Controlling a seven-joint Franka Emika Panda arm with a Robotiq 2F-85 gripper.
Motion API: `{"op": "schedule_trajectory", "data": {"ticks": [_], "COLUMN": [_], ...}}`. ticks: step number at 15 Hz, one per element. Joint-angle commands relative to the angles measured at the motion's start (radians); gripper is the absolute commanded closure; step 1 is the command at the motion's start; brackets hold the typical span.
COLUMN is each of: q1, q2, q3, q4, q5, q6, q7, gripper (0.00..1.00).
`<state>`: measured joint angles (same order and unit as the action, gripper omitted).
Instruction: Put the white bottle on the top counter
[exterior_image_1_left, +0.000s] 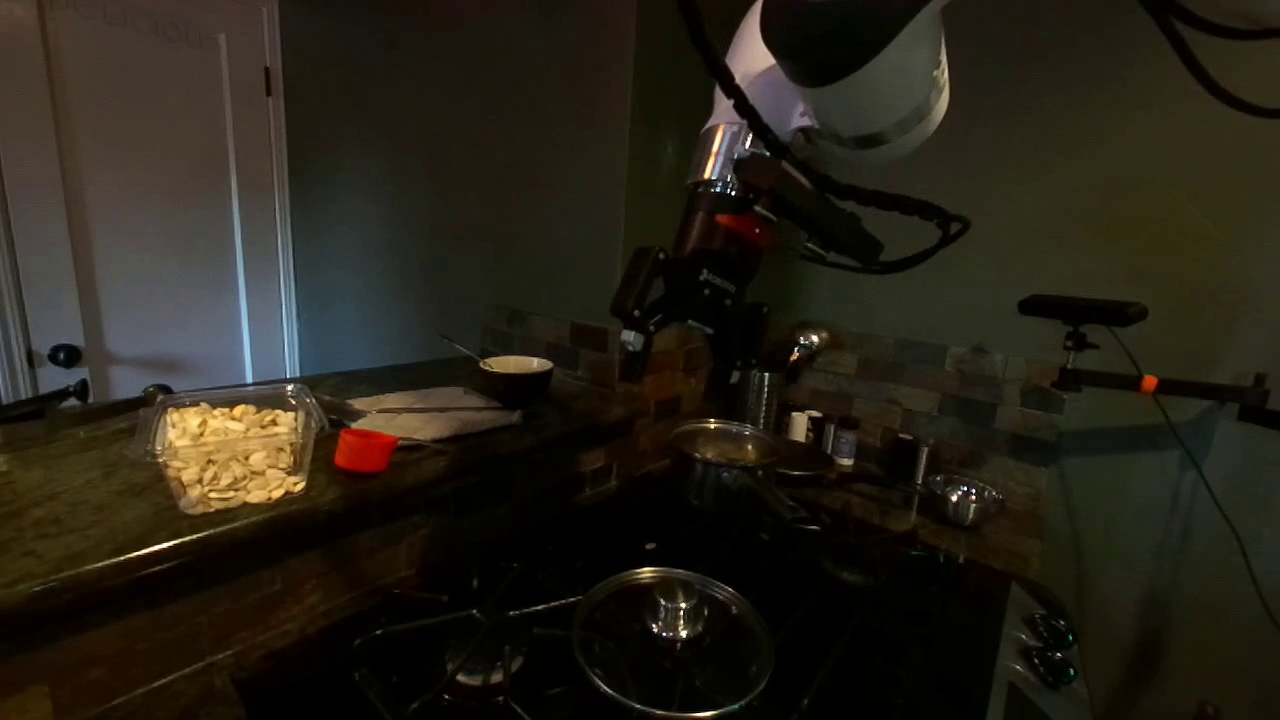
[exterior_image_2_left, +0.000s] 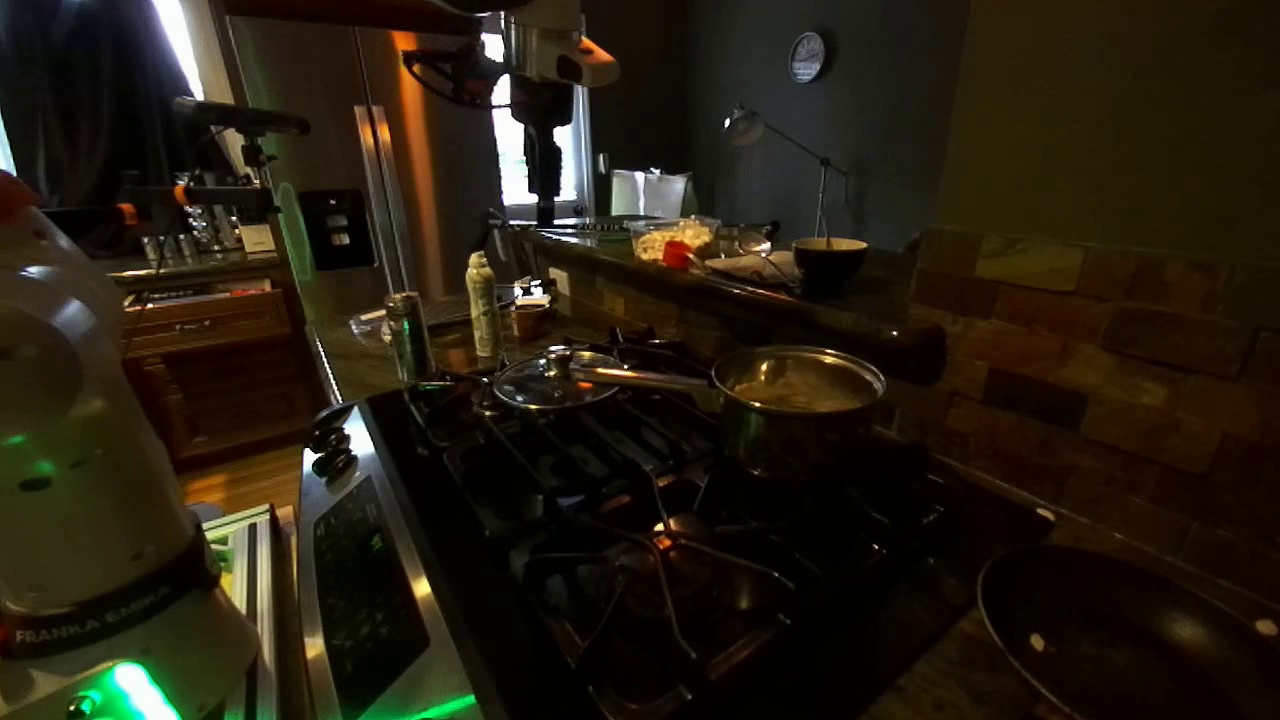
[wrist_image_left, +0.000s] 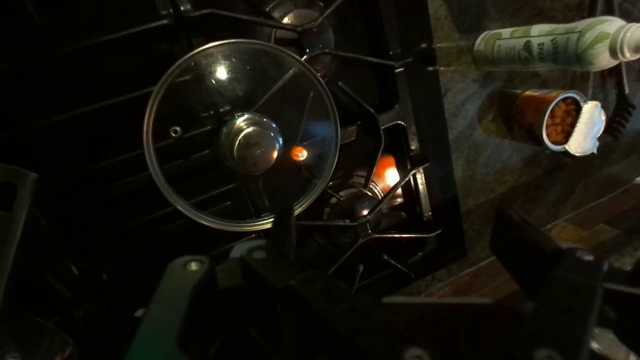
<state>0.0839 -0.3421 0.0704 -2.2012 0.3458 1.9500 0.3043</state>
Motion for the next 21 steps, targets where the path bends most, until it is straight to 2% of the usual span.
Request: {"op": "schedule_trajectory", "data": {"ticks": [1,9,11,14,18,21], "q1": [-0.01,-0.014,-0.006,0.017,0.028,0.03], "q2": [0.005,-0.004,0.047,0.16,0.31,0.386], "q3": [0.008,0.007,-0.007,-0.017,0.003,0.02], "q4": [0.004,0.004,0.015,0.081,0.186,0.262], "q5": [0.002,0.002,0.117,0.286,0.426,0.41], "q6": [-0.004,-0.004,0.069,0.094,-0.026,-0.192], "q7": [-0.003,-0.005,0.028,0.011,0.005,0.019], "gripper": [0.0,0.0,0.0,0.0,0.0,0.0]}}
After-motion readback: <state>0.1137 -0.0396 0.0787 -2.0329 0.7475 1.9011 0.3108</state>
